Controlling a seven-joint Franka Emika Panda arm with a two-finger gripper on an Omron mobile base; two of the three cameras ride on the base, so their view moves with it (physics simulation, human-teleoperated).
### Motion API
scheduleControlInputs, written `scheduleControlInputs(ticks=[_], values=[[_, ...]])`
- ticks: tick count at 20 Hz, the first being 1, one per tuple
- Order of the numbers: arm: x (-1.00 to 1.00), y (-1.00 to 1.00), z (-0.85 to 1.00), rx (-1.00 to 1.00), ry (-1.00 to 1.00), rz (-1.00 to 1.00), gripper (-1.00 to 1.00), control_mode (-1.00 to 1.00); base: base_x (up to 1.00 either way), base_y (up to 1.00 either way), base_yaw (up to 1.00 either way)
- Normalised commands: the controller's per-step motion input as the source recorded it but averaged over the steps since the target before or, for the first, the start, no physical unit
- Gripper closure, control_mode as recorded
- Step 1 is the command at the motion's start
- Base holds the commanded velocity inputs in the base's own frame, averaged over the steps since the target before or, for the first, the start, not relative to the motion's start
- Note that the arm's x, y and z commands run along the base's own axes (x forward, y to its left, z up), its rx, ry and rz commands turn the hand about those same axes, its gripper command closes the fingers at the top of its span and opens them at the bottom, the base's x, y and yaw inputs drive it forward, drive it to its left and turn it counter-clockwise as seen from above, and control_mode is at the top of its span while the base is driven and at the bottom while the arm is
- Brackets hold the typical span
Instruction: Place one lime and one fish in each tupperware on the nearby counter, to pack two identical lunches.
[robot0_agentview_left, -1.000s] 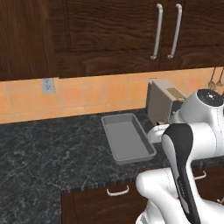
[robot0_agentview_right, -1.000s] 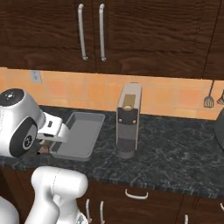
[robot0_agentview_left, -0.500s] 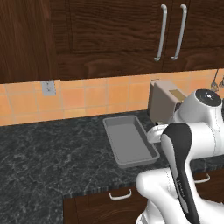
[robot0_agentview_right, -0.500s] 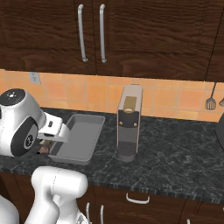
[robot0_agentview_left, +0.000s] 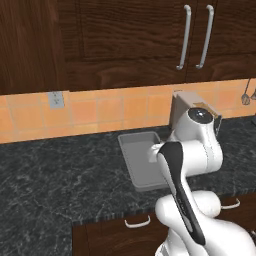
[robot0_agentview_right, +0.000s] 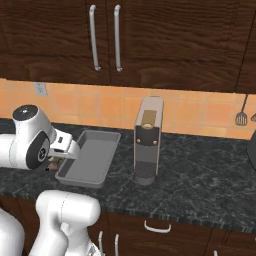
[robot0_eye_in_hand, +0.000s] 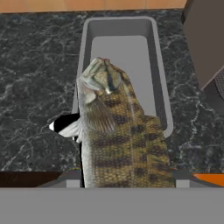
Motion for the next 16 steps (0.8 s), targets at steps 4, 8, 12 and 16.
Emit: scheduleControlInputs(ticks=[4,8,12,16], values=[[1.00,0.04,-0.58,0.00,-0.04,-0.01,1.00,-1.00,0.00,0.00,0.00],[1.00,0.02,-0.46,0.00,0.03,-0.01,1.00,-1.00,0.00,0.00,0.00],[1.00,-0.07,-0.30,0.01,0.13,0.00,1.00,-1.00,0.00,0.00,0.00],[1.00,-0.01,-0.13,0.00,0.13,0.00,1.00,-1.00,0.00,0.00,0.00]])
